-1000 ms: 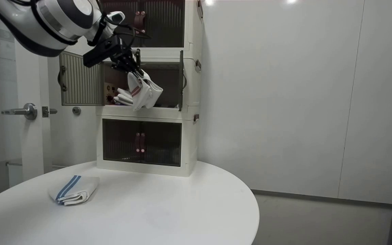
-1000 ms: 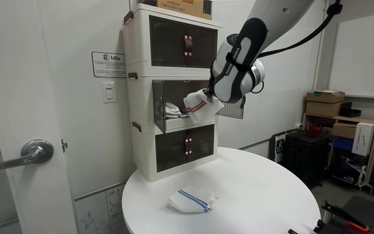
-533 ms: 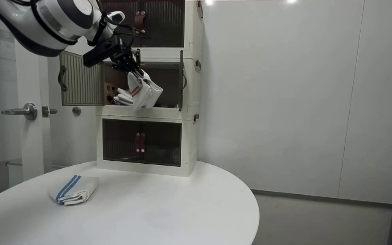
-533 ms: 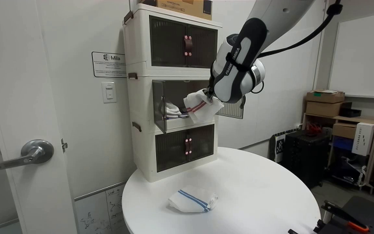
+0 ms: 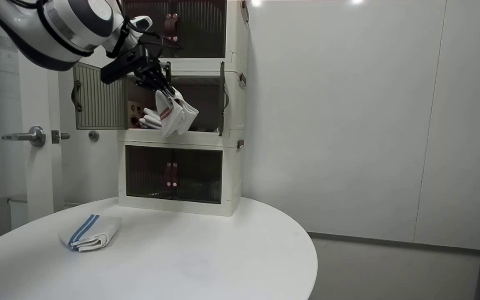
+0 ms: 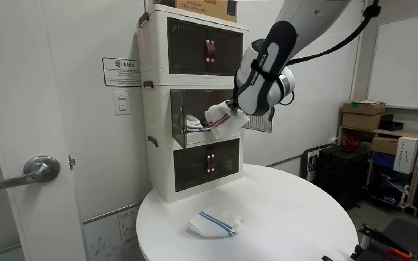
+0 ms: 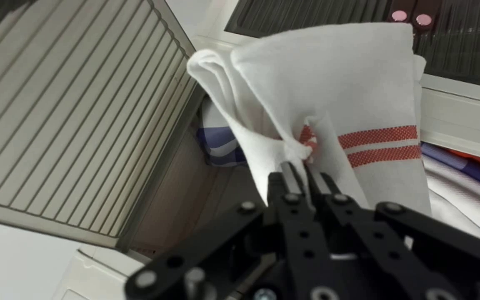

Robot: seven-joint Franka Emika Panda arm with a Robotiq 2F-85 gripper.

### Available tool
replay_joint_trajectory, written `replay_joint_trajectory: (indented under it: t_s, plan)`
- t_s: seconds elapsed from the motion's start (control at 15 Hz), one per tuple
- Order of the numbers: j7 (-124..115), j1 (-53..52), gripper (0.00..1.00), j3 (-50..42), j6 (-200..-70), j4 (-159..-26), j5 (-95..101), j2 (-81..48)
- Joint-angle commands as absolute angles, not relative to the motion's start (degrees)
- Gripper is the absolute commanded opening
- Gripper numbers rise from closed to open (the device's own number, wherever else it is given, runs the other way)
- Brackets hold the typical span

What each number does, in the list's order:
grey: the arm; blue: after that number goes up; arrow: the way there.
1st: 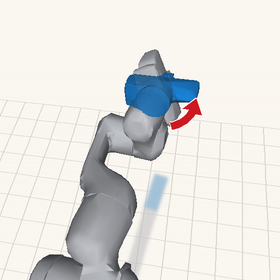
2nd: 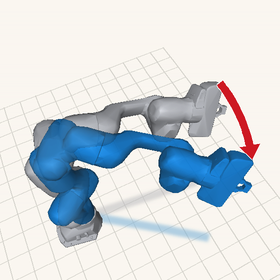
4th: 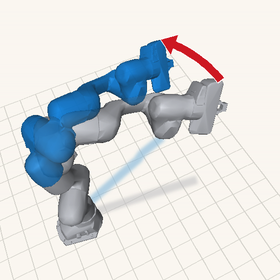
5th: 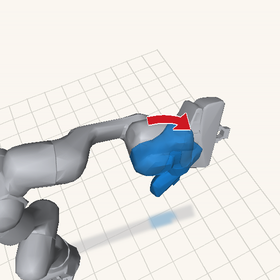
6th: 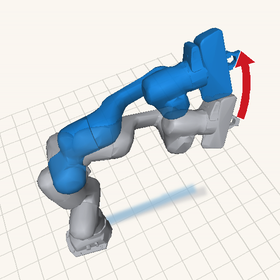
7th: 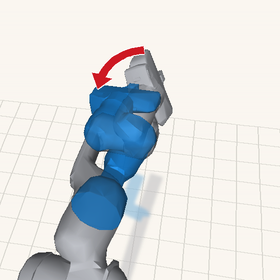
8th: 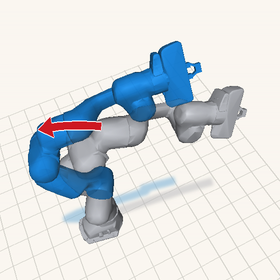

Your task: Put the towel in the middle cabinet

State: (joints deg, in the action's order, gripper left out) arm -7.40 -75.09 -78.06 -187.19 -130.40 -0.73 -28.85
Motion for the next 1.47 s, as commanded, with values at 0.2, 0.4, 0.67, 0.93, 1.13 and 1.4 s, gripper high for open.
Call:
replay_joint_trajectory:
  t_s: [0.2, 0.4, 0.67, 0.93, 1.13, 1.4]
  plan:
    - [-8.0, -72.4, 0.08, -75.1, -183.0, -125.2, -4.3, -35.4]
    - [-9.3, -71.7, 0.08, -75.4, -181.1, -122.5, -4.4, -39.2]
    - [-11.4, -70.8, 0.08, -76.3, -179.8, -119.6, -4.7, -43.3]
    - [-13.6, -68.7, 0.08, -76.0, -179.0, -117.2, -5.6, -46.1]
    - [-14.5, -66.5, 0.08, -75.5, -179.1, -115.6, -6.1, -47.4]
    - [-15.0, -62.6, 0.08, -73.8, -179.5, -112.3, -6.2, -48.5]
